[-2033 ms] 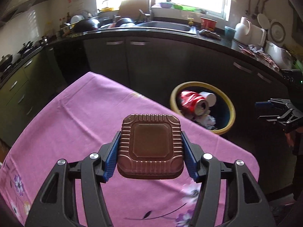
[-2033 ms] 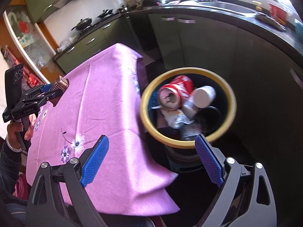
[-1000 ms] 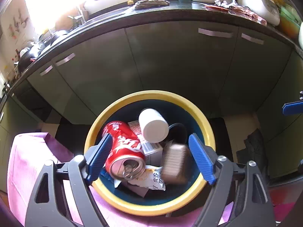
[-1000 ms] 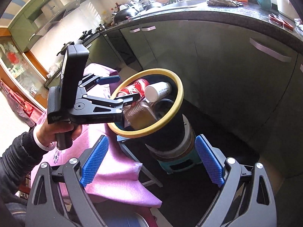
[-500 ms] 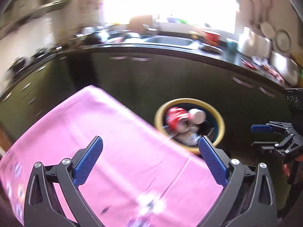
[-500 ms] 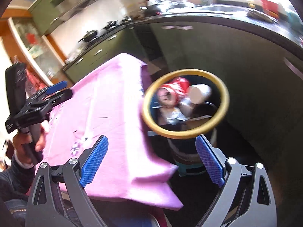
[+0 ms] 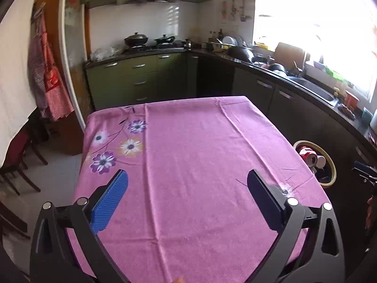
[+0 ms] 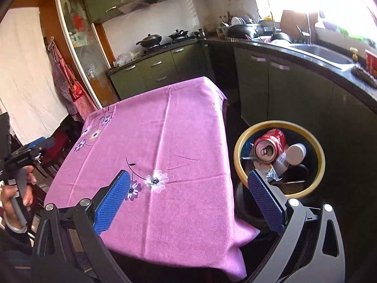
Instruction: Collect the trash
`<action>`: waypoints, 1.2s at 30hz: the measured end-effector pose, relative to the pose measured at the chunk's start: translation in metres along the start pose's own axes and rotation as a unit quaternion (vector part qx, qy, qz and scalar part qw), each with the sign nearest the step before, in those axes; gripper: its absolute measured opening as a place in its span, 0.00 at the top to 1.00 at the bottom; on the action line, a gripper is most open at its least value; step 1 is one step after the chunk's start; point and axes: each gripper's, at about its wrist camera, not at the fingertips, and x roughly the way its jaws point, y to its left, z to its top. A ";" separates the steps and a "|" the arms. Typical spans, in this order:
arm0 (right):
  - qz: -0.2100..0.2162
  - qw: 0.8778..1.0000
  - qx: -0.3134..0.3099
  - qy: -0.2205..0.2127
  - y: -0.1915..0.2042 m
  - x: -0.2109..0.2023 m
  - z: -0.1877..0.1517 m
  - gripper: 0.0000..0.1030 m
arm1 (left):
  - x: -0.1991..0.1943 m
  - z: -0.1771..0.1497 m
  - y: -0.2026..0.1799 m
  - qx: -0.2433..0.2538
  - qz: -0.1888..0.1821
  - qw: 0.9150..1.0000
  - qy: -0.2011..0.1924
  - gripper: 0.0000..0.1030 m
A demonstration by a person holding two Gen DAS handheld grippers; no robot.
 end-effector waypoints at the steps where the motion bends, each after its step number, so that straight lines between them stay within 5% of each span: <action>1: -0.004 1.000 -0.004 -0.003 0.004 -0.003 0.001 0.05 | -0.007 -0.003 0.011 -0.015 0.003 1.000 -0.004 0.07; 5: -0.019 1.000 -0.013 -0.019 0.016 -0.016 -0.002 0.05 | -0.026 -0.013 0.034 -0.042 0.034 0.998 -0.015 0.07; 9: -0.033 0.999 -0.016 -0.029 0.020 -0.031 -0.008 0.05 | -0.034 -0.020 0.047 -0.060 0.019 0.998 -0.018 0.07; 20: -0.080 0.995 -0.021 -0.059 0.022 -0.063 -0.020 0.05 | -0.046 -0.026 0.029 -0.034 0.027 0.998 -0.036 0.06; 36: -0.078 0.995 -0.028 -0.064 0.025 -0.066 -0.019 0.05 | -0.051 -0.028 0.026 -0.028 0.021 0.999 -0.037 0.07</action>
